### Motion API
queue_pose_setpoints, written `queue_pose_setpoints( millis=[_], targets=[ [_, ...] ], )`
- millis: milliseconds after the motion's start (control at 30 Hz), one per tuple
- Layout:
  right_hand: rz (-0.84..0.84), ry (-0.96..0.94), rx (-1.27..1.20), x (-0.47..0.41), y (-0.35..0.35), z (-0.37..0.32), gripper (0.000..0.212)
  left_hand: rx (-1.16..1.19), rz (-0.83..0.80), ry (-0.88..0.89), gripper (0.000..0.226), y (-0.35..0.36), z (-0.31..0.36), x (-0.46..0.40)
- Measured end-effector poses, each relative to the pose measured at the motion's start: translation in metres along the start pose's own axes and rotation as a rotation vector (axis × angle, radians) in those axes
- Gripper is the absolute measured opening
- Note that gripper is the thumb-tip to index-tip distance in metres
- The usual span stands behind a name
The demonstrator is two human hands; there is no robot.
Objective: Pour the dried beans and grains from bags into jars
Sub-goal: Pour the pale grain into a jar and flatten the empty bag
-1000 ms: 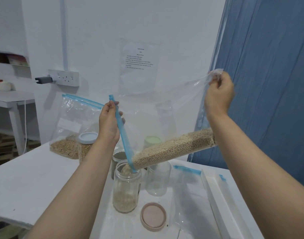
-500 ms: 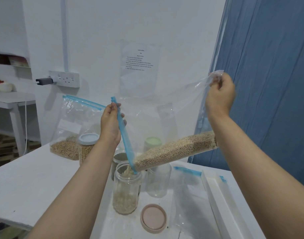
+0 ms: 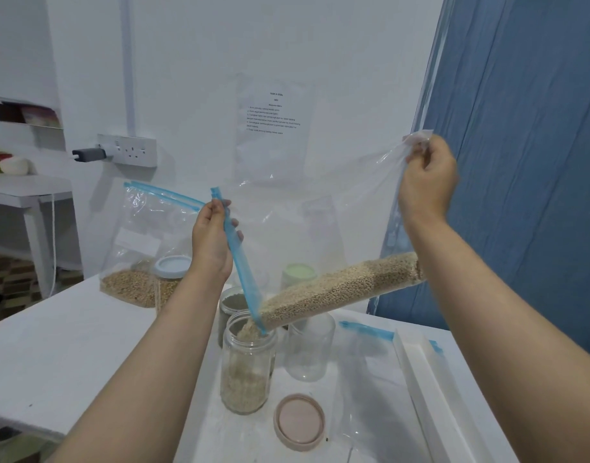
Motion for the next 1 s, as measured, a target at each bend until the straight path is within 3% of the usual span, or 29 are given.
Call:
queue_pose_setpoints(
  millis=[1000],
  targets=[
    [-0.03,-0.008,-0.014,0.0,0.0071,-0.0044,0.034,0.019,0.026,0.002,0.023,-0.0038,0.0011,0.0005]
  ],
)
Point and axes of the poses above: each hand's wrist, its own x-axis away from the middle knuckle, its own y-axis out of the palm, z = x × y, the point moved 1 cm from there along -x, towards the middle knuckle, and after that the axes turned 6 degrees about -y, right-handed, at the moved point
